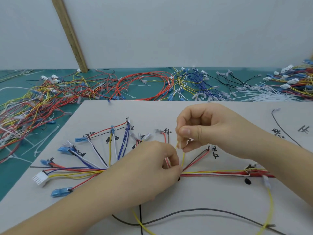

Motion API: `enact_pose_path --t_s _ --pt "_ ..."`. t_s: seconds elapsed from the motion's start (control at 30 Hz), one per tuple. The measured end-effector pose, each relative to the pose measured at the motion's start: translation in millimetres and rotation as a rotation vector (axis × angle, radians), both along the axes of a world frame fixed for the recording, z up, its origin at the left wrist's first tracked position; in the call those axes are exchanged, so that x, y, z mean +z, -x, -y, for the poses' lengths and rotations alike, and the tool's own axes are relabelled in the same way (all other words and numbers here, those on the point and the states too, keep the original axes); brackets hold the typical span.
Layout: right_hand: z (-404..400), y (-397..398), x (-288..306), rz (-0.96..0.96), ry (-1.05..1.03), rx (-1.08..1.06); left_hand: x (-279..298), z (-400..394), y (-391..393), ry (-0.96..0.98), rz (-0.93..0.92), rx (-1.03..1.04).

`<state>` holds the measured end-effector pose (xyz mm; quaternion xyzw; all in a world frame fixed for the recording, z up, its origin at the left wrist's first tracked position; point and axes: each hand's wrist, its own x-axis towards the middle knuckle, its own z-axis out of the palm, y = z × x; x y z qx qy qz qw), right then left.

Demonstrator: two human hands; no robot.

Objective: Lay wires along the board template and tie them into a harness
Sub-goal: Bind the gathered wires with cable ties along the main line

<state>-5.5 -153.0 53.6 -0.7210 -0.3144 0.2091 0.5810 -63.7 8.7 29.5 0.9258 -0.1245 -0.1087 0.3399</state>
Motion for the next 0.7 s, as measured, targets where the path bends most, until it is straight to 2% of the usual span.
enact_pose_path --t_s 0.27,0.37,0.53,0.63,0.7 --pt "-4.5 8.2 1.3 0.040 0.058 -0.014 0.3 4.7 1.8 -0.107 0.141 0.010" --pt "-7.7 14.3 0.5 -0.044 0.021 -0.011 -0.4 6.3 0.8 -0.143 0.172 -0.012" --pt "-9.9 13.1 -0.9 -0.154 0.015 -0.058 -1.4 5.7 -4.9 -0.097 0.108 -0.047" --pt "-8.9 4.0 -2.3 -0.081 0.062 -0.133 -3.9 4.2 -2.6 -0.071 0.119 -0.037" --pt "-4.0 -5.5 -0.8 -0.008 0.162 -0.135 -8.5 3.5 0.9 -0.075 0.181 -0.027"
